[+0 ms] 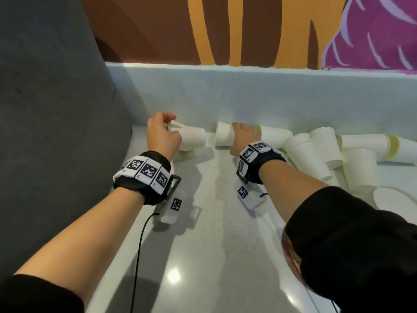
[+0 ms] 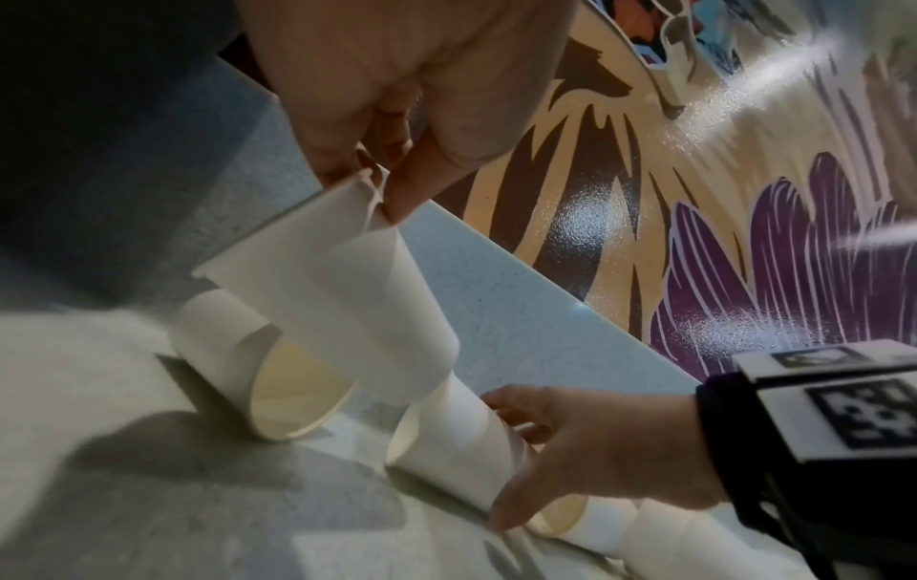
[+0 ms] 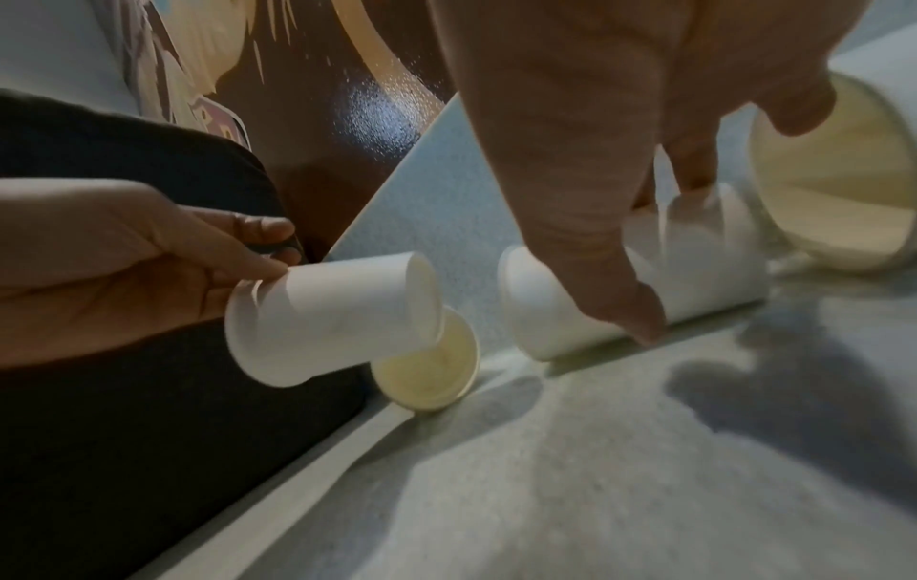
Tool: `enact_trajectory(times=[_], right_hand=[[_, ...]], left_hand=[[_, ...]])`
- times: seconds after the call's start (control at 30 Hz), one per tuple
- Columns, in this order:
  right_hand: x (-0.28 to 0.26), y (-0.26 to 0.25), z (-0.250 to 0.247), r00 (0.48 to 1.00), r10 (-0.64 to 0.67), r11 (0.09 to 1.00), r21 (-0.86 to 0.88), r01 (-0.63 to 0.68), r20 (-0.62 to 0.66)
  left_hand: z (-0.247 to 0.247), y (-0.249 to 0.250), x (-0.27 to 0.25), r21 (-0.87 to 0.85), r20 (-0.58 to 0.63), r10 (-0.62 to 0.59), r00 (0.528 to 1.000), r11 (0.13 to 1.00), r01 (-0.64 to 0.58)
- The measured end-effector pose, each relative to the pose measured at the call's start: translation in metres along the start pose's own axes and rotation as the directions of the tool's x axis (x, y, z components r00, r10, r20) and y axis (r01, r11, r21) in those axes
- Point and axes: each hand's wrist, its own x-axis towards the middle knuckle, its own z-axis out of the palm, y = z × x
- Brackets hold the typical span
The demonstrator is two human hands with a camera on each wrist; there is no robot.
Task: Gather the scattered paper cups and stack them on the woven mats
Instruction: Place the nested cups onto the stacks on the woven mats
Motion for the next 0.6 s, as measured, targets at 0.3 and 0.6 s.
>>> enact_trajectory(times=[0.3, 0.6], right_hand=[[-0.023, 0.002, 0.019, 0.996, 0.094, 0.945, 0.315, -0.09, 0.002], [-0.062, -0.004, -0.012, 0.993, 0.082, 0.9, 0.435, -0.039, -0.081]], left_hand=[[0.018, 0.0, -0.001, -0.17, -0.052, -0.083, 0.995, 0.983, 0.073], [0.003, 0.026, -0.014, -0.305, -0.087, -0.065, 0.994, 0.952, 0.036]])
